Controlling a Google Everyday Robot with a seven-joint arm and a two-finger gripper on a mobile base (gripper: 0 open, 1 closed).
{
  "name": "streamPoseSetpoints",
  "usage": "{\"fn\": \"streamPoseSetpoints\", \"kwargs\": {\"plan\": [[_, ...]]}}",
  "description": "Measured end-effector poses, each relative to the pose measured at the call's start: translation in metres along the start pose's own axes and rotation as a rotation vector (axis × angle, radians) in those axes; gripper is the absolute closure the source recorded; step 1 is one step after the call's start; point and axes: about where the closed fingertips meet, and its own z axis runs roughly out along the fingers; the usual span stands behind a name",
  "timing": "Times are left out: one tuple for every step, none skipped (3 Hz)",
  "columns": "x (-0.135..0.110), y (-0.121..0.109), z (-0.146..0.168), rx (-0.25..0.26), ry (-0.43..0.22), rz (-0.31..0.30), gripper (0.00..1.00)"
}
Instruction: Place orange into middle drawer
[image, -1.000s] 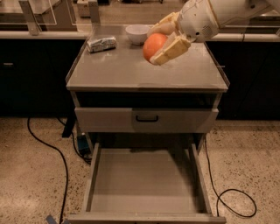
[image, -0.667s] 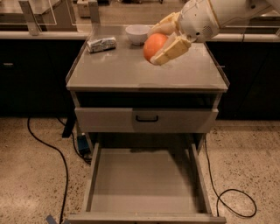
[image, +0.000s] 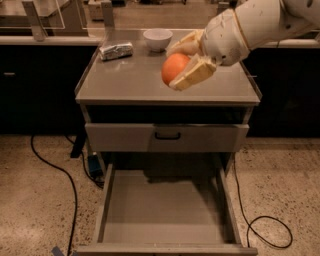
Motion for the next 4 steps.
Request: {"fn": "streamPoseSetpoints", "kwargs": {"plan": [[0.022, 0.045, 0.002, 0.008, 0.017, 0.065, 1.0], [0.054, 0.096, 0.016, -0.011, 0.089, 0.132, 1.0], [0.099, 0.148, 0.047, -0.069, 0.18, 0.21, 1.0], [0.134, 0.2, 0.082, -0.127, 0.199, 0.311, 1.0]]}}
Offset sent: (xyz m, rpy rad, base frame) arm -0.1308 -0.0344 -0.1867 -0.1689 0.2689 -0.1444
